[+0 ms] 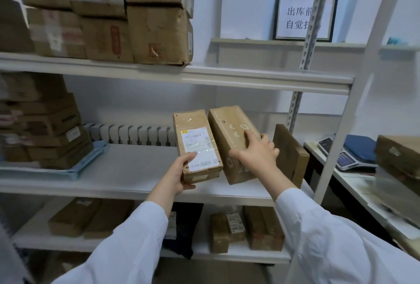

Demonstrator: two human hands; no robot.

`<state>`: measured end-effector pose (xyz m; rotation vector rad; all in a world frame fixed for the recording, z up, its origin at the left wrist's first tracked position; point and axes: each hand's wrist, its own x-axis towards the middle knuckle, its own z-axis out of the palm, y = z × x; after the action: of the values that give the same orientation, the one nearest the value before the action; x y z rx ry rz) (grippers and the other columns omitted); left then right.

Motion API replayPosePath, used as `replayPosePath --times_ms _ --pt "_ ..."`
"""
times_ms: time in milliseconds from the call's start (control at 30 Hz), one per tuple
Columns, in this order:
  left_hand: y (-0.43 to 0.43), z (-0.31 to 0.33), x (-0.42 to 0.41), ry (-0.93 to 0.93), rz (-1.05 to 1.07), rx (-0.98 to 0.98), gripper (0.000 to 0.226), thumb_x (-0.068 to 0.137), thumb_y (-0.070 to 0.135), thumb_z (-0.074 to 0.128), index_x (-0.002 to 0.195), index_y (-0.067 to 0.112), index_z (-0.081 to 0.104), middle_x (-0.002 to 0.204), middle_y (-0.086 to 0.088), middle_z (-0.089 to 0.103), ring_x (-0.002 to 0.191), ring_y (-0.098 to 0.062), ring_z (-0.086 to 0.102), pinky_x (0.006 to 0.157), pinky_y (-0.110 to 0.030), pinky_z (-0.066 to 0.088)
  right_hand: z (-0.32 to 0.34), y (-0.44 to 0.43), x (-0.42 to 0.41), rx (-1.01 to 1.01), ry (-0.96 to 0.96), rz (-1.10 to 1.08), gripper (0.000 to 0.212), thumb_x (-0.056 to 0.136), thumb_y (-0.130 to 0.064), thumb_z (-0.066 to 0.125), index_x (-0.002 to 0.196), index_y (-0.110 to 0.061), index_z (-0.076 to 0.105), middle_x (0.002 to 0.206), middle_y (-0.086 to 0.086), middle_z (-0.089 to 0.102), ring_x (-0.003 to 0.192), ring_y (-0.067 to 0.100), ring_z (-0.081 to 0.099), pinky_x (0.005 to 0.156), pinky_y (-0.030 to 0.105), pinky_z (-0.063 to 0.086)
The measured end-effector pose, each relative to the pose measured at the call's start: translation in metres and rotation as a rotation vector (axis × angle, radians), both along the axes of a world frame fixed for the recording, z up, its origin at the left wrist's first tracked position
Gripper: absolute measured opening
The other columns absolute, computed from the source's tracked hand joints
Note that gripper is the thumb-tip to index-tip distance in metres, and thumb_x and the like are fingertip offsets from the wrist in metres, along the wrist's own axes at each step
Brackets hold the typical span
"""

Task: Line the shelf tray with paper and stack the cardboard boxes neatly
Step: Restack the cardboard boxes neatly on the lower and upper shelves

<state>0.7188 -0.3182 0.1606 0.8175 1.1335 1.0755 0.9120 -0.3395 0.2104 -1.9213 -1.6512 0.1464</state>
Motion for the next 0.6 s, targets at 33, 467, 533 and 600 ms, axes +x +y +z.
replayPosePath --times_ms 33,467,533,600 --pt "-0.003 0.002 0.0 0.01 -0.006 -0.003 0.026 0.087 0.036 0.058 0.105 0.017 0.058 0.094 -0.005 0.065 0.09 -0.026 0.057 0.102 -0.052 0.033 0.003 -0.003 -0.002 0.004 -0.009 0.0 0.083 0.068 -0.056 0.061 0.14 -0.033 0.028 0.134 0.012 0.035 0.123 0.035 0.035 0.102 0.045 0.026" --pt "-0.026 0.037 -0.024 0.207 -0.206 0.016 0.038 0.077 0.021 0.071 0.111 0.013 0.057 0.108 -0.006 0.064 0.103 -0.026 0.056 0.109 -0.068 0.014 0.042 -0.039 -0.008 0.17 -0.28 0.025 0.084 0.063 -0.059 0.058 0.138 -0.037 0.027 0.137 0.015 0.031 0.122 0.036 0.036 0.1 0.045 0.026" --pt "-0.026 0.042 -0.027 0.211 -0.229 0.043 0.045 0.076 0.016 0.072 0.117 0.011 0.055 0.116 -0.008 0.062 0.109 -0.028 0.053 0.108 -0.069 0.018 0.043 -0.041 -0.005 0.216 -0.275 0.042 0.087 0.058 -0.06 0.053 0.138 -0.038 0.027 0.138 0.013 0.029 0.122 0.035 0.034 0.1 0.043 0.026" --pt "-0.024 0.046 -0.028 0.2 -0.232 0.083 0.052 0.074 0.013 0.073 0.122 0.01 0.053 0.123 -0.01 0.059 0.113 -0.03 0.053 0.106 -0.068 0.022 0.043 -0.04 -0.003 0.28 -0.262 0.058 0.089 0.055 -0.06 0.05 0.139 -0.038 0.027 0.139 0.012 0.028 0.123 0.033 0.033 0.101 0.042 0.025"
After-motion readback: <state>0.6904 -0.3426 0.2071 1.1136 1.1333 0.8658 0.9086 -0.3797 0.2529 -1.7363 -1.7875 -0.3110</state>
